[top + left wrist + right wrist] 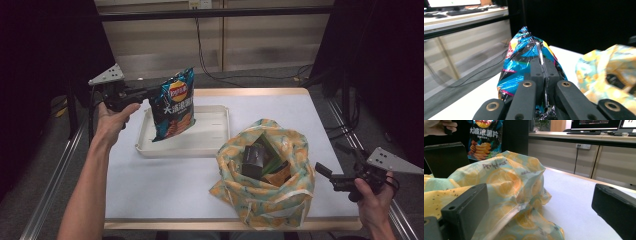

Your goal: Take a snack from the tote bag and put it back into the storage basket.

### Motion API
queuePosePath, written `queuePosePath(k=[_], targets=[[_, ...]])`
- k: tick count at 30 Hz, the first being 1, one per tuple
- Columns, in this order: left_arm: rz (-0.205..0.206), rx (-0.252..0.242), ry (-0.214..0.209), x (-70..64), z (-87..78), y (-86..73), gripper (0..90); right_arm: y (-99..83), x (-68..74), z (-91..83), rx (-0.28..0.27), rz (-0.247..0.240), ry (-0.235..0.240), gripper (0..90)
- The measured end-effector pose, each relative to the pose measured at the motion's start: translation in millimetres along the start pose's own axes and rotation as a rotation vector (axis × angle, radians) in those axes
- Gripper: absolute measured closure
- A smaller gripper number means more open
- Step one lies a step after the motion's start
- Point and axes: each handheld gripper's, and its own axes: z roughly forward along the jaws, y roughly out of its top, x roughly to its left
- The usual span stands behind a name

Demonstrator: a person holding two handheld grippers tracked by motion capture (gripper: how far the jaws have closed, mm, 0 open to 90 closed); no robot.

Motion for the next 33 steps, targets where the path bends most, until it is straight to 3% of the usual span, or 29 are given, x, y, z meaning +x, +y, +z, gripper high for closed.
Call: queuePosePath(k=[14,21,26,33], targets=[[-0.037,0.017,0.038,36.7,18.7,-23.0,88.7,-3.6,-3.0,-0.1,0.009,0.001,-0.005,0.5],[-0.034,0.061,0.032,42.4,34.1,-32.4,88.6,-5.1,-6.3,-0.1,0.014,0.008,-0.004,0.5],[-0.064,0.068,0.037,50.6,39.3,-39.5,88.5,-6.9,-6.9,2.1,0.018,0.010,-0.002,0.5],[-0.080,0.144,0.110,62.1,38.1,-47.1,85.4,-9.7,-6.9,4.9,0.035,0.005,0.001,0.6]])
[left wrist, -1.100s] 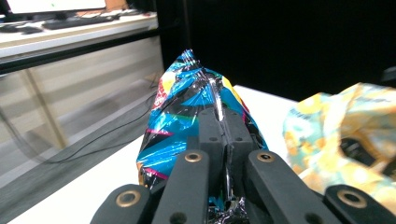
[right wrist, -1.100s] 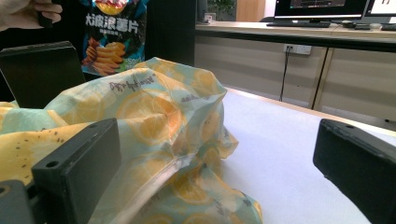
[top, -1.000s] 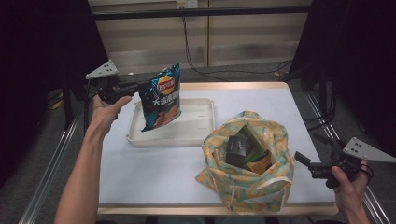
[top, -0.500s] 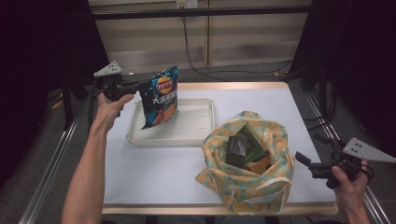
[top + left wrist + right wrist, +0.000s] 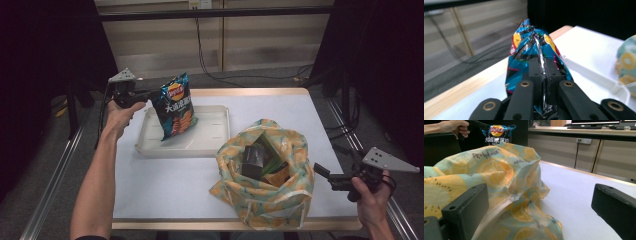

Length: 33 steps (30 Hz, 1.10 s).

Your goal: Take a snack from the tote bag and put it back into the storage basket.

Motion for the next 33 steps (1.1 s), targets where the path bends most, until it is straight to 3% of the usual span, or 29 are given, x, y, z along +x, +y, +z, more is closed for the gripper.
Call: queuePosePath(k=[2,4,12,14,15,17,24,27,29,33], targets=[[0.000,0.023,0.021,2.9,-0.4,-2.6,85.2,0.1,-0.5,-0.3,-0.005,0.001,0.000,0.7],[-0.016,0.026,0.020,6.8,0.4,-3.6,86.4,-0.1,-0.6,-0.2,-0.002,0.000,0.000,0.6],[-0.070,0.021,0.101,22.4,3.2,-5.8,86.6,-1.8,0.4,3.5,0.015,0.001,0.011,1.0],[-0.089,0.012,0.082,26.4,2.2,-7.8,86.1,-2.5,-0.1,3.6,0.019,0.002,0.008,1.0],[-0.103,0.013,0.094,26.7,1.7,-8.6,85.1,-2.8,-0.5,3.8,0.018,0.002,0.008,1.0],[-0.127,-0.001,0.086,26.7,1.1,-10.9,78.0,-3.4,-1.6,4.2,0.018,-0.003,0.008,1.1],[-0.130,0.011,0.108,25.4,3.3,-12.6,68.2,-3.0,0.0,4.0,0.019,0.004,0.009,1.0],[-0.152,0.001,0.132,26.7,3.5,-12.3,56.0,-3.1,-0.5,3.4,0.014,0.009,0.007,1.1],[-0.151,0.008,0.143,27.7,3.8,-13.0,55.2,-3.6,-1.1,3.2,0.017,0.005,0.011,1.1],[-0.183,0.003,0.165,29.8,3.7,-13.8,42.1,-3.9,-1.7,3.6,0.018,0.001,0.013,1.0]])
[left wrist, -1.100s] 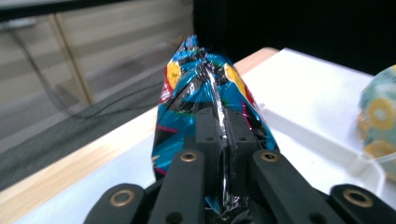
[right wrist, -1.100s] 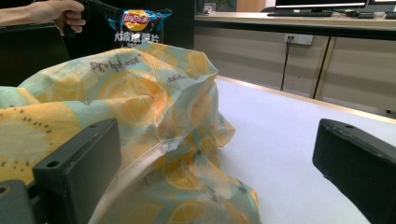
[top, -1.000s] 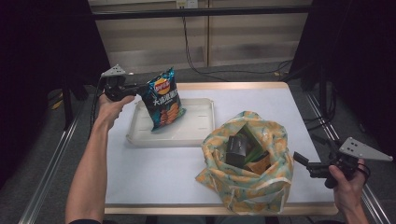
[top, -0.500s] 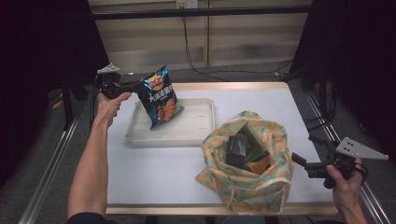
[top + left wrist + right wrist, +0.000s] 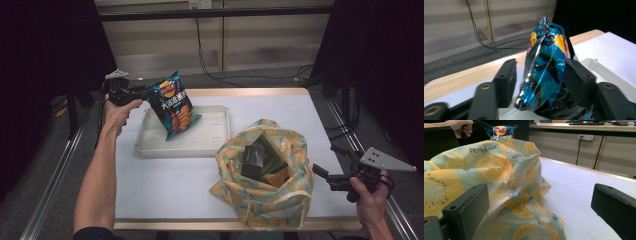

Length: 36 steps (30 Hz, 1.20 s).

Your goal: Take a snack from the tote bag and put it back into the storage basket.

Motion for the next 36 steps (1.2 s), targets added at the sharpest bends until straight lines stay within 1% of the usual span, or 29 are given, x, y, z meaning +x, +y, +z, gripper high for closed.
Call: queuePosePath(k=[3,4,6,8,9,10,11,12,13,14,15,16,17,18,19,20,21,22,23,24,26,27,28,29,32,33,34,35,36], targets=[[-0.028,-0.018,0.019,2.7,-3.4,1.7,31.5,0.2,0.6,-0.3,0.001,0.006,-0.002,1.1],[-0.038,-0.018,0.021,3.9,-7.4,2.3,31.5,0.3,0.8,-0.5,0.000,0.006,-0.003,1.1],[-0.032,-0.012,0.015,0.7,-10.5,3.0,31.1,0.3,0.8,-0.6,0.001,0.003,-0.003,1.1],[-0.019,-0.012,-0.004,-4.3,-14.8,4.1,32.6,0.0,0.1,-0.6,-0.001,0.000,-0.004,1.1],[-0.018,-0.020,-0.014,-6.9,-16.7,4.5,33.8,0.0,-0.1,-0.8,0.000,0.000,-0.005,1.1],[-0.013,-0.039,-0.037,-11.4,-19.9,5.1,36.9,0.0,-0.1,-0.9,0.002,-0.002,-0.006,1.1],[-0.012,-0.039,-0.040,-14.4,-21.7,6.0,38.3,0.1,0.6,-1.5,0.002,0.001,-0.008,1.1],[-0.024,-0.045,-0.066,-17.7,-24.4,7.2,38.1,0.1,0.8,-2.2,0.004,0.004,-0.009,1.1],[-0.029,-0.073,-0.079,-23.2,-28.3,8.0,40.3,0.2,1.0,-2.3,0.002,0.002,-0.011,1.1],[-0.018,-0.077,-0.090,-28.4,-31.1,8.4,43.8,0.3,1.5,-2.3,0.000,0.008,-0.010,1.1],[-0.006,-0.081,-0.101,-33.1,-32.4,8.4,51.3,0.5,1.6,-2.4,0.002,0.007,-0.011,1.1],[0.017,-0.072,-0.115,-41.1,-33.2,8.1,56.4,0.6,1.9,-2.5,0.006,0.006,-0.012,1.1],[0.023,-0.066,-0.133,-45.1,-33.0,7.3,61.8,0.7,2.1,-1.9,0.004,0.004,-0.008,1.1],[0.035,-0.053,-0.155,-51.5,-30.4,5.2,67.7,0.7,1.5,-1.7,0.003,-0.007,-0.006,1.1],[0.043,-0.042,-0.161,-55.0,-27.8,3.3,74.7,0.8,2.2,-1.1,0.003,-0.007,-0.007,1.1],[0.049,-0.027,-0.191,-60.5,-22.0,-1.1,77.6,0.8,2.5,-0.8,0.005,-0.006,-0.007,1.1],[0.049,-0.022,-0.203,-64.5,-17.9,-4.4,83.1,0.9,3.2,-0.1,0.007,-0.001,-0.006,1.1],[0.051,-0.014,-0.234,-69.6,-10.6,-10.5,85.4,0.9,3.3,0.3,0.007,-0.004,-0.003,1.1],[0.055,-0.007,-0.247,-72.5,-6.0,-14.1,88.7,1.0,3.7,0.7,0.006,-0.005,-0.002,1.1],[0.058,0.015,-0.265,-77.3,2.1,-20.3,90.0,1.0,3.7,0.6,0.010,-0.005,-0.001,1.1],[0.081,0.041,-0.273,-85.3,13.4,-28.5,90.0,0.5,3.3,1.3,0.007,-0.007,0.002,1.3],[0.083,0.052,-0.289,-87.3,17.2,-30.9,90.0,0.2,3.2,1.1,0.010,-0.006,0.004,1.3],[0.087,0.074,-0.288,-90.3,22.9,-34.3,90.0,0.0,3.1,0.8,0.013,-0.008,0.003,1.3],[0.084,0.085,-0.290,-91.0,26.2,-36.5,90.0,-0.2,3.2,0.5,0.012,-0.003,0.000,1.3],[0.056,0.116,-0.295,-89.9,36.2,-46.4,90.0,-0.4,1.8,-0.7,0.012,0.000,-0.004,1.3],[0.054,0.135,-0.290,-89.8,39.7,-49.3,90.0,-0.4,1.2,-0.6,0.010,-0.005,-0.006,1.3],[0.043,0.151,-0.299,-90.7,43.3,-52.6,90.0,-0.4,1.0,-0.7,0.010,-0.006,-0.007,1.3],[0.057,0.169,-0.290,-91.6,45.9,-54.4,90.0,-0.5,0.8,-0.7,0.013,-0.004,-0.004,1.3],[0.054,0.176,-0.286,-92.5,48.0,-55.8,90.0,-0.6,0.9,-0.6,0.012,0.000,-0.006,1.3]])
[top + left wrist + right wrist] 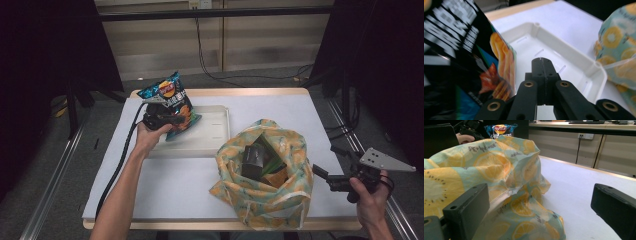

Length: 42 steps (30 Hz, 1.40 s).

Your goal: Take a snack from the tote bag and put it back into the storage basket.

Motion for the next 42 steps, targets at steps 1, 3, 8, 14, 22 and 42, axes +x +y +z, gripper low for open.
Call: queuePosePath(k=[1,3,8,14,22,42], targets=[[-0.003,0.011,0.001,0.9,3.5,-1.4,90.0,-0.1,-0.2,0.2,-0.002,-0.001,0.000,1.3],[-0.016,0.026,0.008,1.9,7.8,-3.3,90.0,0.1,0.0,0.0,0.001,-0.003,0.002,1.3],[-0.023,0.071,0.003,4.2,17.4,-4.9,90.0,0.7,-0.3,-0.6,-0.006,0.006,0.004,1.3],[-0.027,0.154,0.054,10.1,25.3,-10.3,90.0,0.5,-0.4,-0.7,-0.006,0.003,0.007,1.3],[-0.070,0.181,0.086,22.0,17.3,-8.8,90.0,0.3,-0.5,-0.6,-0.003,0.000,0.004,1.3],[-0.157,0.168,0.179,45.2,-0.7,-16.3,90.0,0.7,-0.3,-1.6,-0.003,0.001,0.002,1.3]])
